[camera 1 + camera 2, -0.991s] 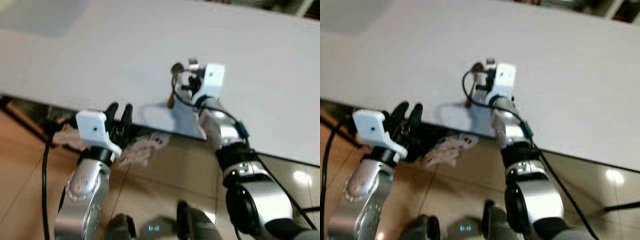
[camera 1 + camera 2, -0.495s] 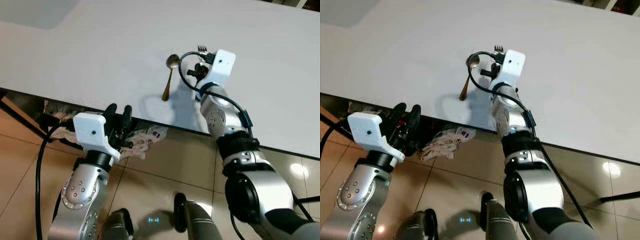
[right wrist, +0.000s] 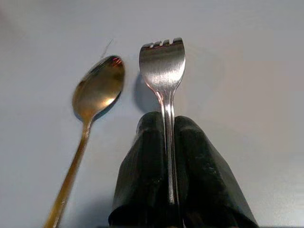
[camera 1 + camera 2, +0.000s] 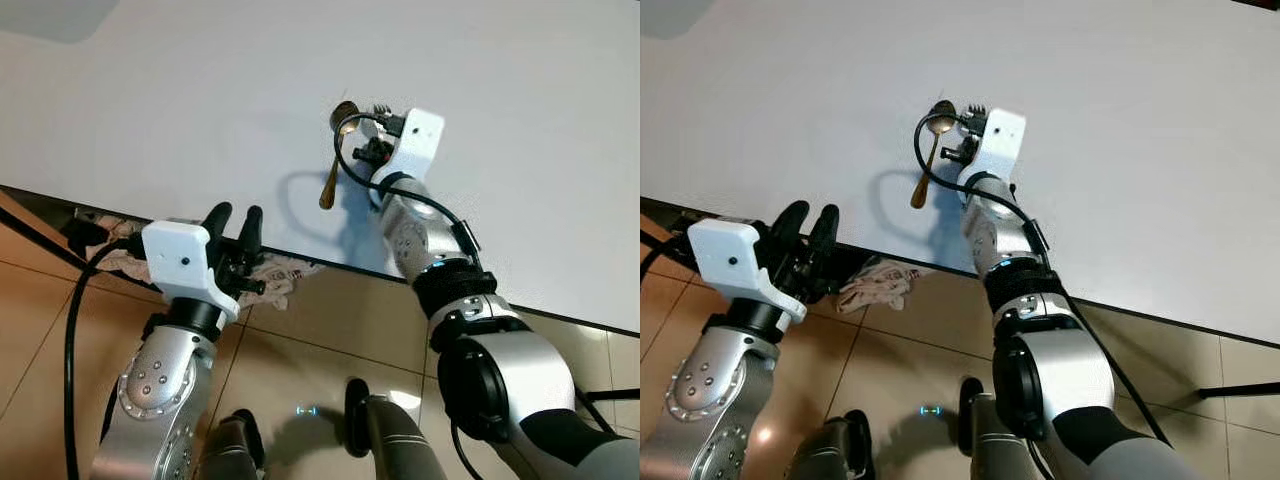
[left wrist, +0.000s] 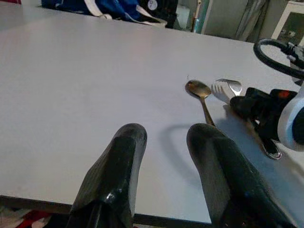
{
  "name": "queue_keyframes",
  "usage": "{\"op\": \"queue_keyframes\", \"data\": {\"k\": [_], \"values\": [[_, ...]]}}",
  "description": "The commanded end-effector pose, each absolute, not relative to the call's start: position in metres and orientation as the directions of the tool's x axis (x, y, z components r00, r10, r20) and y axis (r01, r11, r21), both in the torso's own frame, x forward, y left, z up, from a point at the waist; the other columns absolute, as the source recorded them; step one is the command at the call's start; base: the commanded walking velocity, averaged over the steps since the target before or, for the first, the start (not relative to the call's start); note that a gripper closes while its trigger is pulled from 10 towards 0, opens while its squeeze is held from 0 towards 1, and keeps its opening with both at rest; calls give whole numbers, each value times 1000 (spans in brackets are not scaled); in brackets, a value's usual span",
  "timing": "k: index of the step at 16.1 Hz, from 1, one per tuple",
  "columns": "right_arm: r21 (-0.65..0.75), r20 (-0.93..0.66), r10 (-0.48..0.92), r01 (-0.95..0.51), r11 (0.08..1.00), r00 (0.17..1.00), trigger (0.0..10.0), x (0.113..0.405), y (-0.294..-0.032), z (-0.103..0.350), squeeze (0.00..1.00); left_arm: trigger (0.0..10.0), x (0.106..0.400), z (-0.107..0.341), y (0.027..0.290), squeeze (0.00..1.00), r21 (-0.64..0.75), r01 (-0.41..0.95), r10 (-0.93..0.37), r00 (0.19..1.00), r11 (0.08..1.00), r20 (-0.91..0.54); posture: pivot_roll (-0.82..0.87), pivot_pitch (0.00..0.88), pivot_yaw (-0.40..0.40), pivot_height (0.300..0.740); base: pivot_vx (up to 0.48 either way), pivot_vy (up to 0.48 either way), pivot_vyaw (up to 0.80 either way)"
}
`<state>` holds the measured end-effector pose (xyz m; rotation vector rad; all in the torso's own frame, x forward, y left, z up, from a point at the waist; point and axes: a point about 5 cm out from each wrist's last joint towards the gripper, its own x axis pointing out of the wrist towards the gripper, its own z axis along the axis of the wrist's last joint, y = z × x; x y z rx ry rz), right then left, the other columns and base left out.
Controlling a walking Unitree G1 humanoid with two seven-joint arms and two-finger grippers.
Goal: Setting the table
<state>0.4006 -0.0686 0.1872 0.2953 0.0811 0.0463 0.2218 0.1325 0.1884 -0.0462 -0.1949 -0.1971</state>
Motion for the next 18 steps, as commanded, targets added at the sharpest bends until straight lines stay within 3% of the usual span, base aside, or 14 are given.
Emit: {"op": "queue_keyframes", "data": {"k": [1,4,5,13,14,18], "values": [[274,-64,33,-14,962,997,10000,402,-68,191,0,10000,218,190,131,0,-23,196,-188,963,980,193,-1,322,-29,740,0,0,0],[285,-75,40,-17,958,996,10000,401,-66,186,31,10000,217,191,129,0,-25,196,-188,963,980,195,2,322,-32,740,0,0,0],[306,-77,48,-22,952,996,10000,401,-64,186,459,10000,217,192,129,0,-26,196,-187,963,980,196,4,322,-33,740,0,0,0],[335,-81,112,-79,939,990,10000,397,-39,185,463,10000,216,194,128,0,-30,186,-176,964,982,199,15,325,-43,740,0,0,0],[337,-80,112,-79,938,991,10000,397,-39,185,976,10000,215,194,128,0,-30,186,-176,964,982,199,17,325,-42,740,0,0,0],[377,-36,101,-80,923,994,10000,400,-42,193,1000,10000,215,194,127,0,-32,185,-175,964,982,199,22,319,-46,740,0,0,0]]}}
